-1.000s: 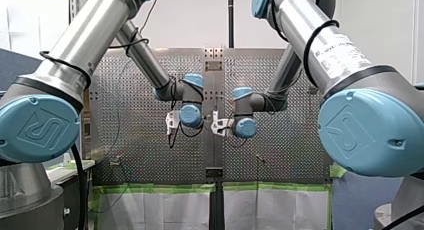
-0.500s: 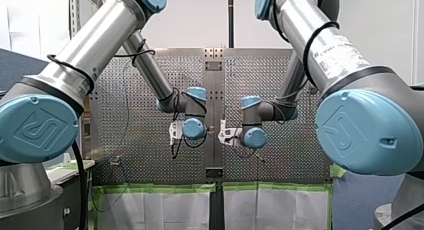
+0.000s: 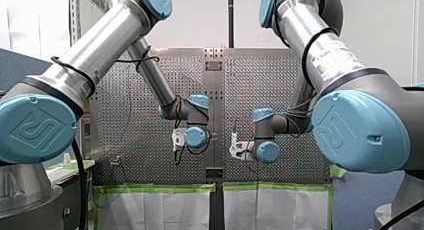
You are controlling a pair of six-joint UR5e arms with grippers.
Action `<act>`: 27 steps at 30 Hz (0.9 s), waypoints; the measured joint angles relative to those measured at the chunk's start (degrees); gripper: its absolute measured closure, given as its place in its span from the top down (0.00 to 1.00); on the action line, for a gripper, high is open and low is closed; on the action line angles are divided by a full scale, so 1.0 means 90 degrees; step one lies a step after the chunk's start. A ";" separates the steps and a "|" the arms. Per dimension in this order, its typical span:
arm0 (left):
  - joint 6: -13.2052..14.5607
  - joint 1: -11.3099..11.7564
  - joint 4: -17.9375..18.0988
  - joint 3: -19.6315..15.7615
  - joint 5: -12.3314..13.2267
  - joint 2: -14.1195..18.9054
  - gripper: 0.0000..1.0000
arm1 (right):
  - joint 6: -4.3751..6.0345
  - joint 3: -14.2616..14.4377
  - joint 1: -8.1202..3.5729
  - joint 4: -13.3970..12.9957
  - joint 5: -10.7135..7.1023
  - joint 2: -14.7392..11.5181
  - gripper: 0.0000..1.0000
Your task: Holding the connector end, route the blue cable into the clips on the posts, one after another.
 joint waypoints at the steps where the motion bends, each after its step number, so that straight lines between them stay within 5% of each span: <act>1: 0.0001 -0.0001 0.0054 0.0001 0.0034 -0.0053 0.00 | -0.0028 0.0052 -0.0013 -0.0031 0.0004 0.0036 0.00; 10: -0.0004 -0.0005 0.0516 0.0006 0.0319 -0.0537 0.00 | -0.0032 0.0262 -0.0269 -0.0160 -0.0025 0.0129 0.00; 16: -0.0013 -0.0040 0.0758 0.0000 0.0420 -0.0876 0.00 | -0.0061 0.0320 -0.0574 -0.0198 -0.0249 0.0183 0.00; 21: -0.0095 -0.0112 0.0769 0.0089 0.0415 -0.1105 0.00 | -0.0075 0.0365 -0.0855 -0.0269 -0.0510 0.0212 0.00; 27: -0.0187 -0.0273 0.0605 0.0427 0.0347 -0.1470 0.00 | -0.0068 0.0468 -0.1089 -0.0388 -0.0591 0.0236 0.00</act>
